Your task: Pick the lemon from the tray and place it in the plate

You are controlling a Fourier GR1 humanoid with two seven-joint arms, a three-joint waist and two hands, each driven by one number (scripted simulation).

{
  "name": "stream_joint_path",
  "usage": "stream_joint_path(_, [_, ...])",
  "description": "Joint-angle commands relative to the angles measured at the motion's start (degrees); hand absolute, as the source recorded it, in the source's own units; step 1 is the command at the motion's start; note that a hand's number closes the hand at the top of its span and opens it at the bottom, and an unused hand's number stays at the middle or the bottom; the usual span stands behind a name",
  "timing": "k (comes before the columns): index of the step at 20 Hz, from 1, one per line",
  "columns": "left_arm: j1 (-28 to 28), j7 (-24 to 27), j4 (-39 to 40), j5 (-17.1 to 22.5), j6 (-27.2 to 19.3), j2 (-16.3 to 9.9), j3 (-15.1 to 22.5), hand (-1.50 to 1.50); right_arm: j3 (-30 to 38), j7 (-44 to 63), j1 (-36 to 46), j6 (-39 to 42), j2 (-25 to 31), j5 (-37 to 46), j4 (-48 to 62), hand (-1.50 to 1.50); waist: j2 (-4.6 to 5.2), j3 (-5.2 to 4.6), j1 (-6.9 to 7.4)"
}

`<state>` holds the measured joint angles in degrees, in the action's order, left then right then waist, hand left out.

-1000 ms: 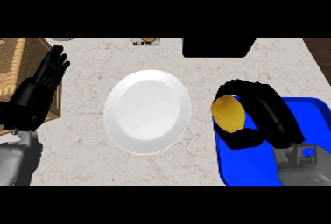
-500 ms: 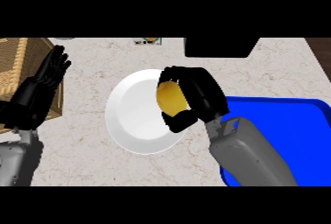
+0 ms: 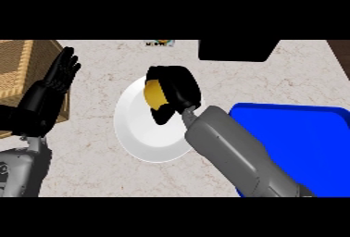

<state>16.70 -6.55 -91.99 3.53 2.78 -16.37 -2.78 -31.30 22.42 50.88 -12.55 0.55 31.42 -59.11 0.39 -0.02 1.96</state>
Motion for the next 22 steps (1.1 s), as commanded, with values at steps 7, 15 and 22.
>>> stream_joint_path(7, [2.47, -1.91, -0.82, -2.49, -1.52, 2.79, 2.83, 0.00, -11.15, 0.85, 5.09, -12.30, -0.54, -16.05, 15.41, -1.50, 0.30, 0.03, 2.18])
stream_joint_path(15, [5.21, -1.43, 1.47, -0.51, 0.83, 1.49, 0.97, 0.00, -8.19, -11.37, 7.76, -15.06, -0.55, -30.14, 17.88, -1.50, 0.93, 0.05, 3.65])
stream_joint_path(22, [2.99, -2.11, -0.34, 1.05, 2.47, -0.85, -1.44, 0.00, -4.33, -21.64, 4.69, -21.67, -0.55, -40.78, 15.31, -1.50, 0.40, 0.08, 2.51])
